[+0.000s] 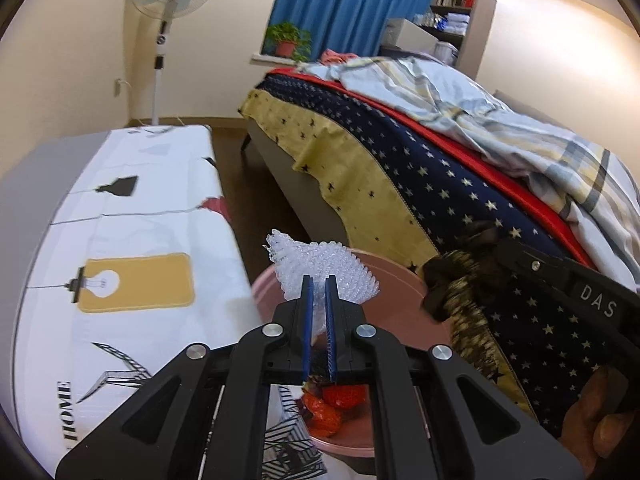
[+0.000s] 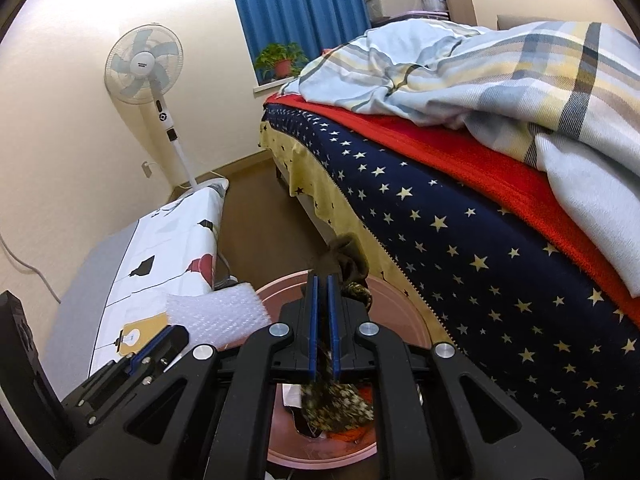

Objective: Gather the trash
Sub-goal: 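Open the left tool over the pink bin while the right tool opens too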

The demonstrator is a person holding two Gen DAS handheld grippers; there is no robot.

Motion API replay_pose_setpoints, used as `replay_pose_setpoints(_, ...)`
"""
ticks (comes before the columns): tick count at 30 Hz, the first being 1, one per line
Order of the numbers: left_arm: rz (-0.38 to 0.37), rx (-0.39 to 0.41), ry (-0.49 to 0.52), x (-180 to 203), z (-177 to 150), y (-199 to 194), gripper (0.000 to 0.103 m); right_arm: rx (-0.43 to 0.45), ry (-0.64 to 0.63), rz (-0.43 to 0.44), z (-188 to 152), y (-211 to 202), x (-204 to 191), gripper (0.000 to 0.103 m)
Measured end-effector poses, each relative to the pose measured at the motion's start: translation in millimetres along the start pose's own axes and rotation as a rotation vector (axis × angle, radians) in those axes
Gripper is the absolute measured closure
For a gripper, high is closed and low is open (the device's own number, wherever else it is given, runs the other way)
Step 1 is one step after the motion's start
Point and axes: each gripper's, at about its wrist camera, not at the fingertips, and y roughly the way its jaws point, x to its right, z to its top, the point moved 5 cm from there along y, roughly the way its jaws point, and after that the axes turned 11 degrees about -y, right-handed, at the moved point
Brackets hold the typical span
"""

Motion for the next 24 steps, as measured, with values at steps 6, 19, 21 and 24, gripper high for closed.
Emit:
replay_pose_setpoints(6,0.027,-0.008,-0.022,-8,-2,-1,0.068,0.002,0.020,-0.033,0,-3,6,0.055)
replay_pose_setpoints(19,0.191,0.155,-0.005,-30,18,-92,0.036,0.104,-0.023,0.014,24,-77,-14,0.008)
replay_pose_setpoints(21,0.204,0.175,-0.005,-31,21,-108,0.028,0.118,-0.046,0.024,26,-94,-20,0.005)
replay_pose_setpoints(24,0.236,0.193,0.048,-28,23,-136,0.023,0.118,-0.068,0.051,22,-114,-24,0.005)
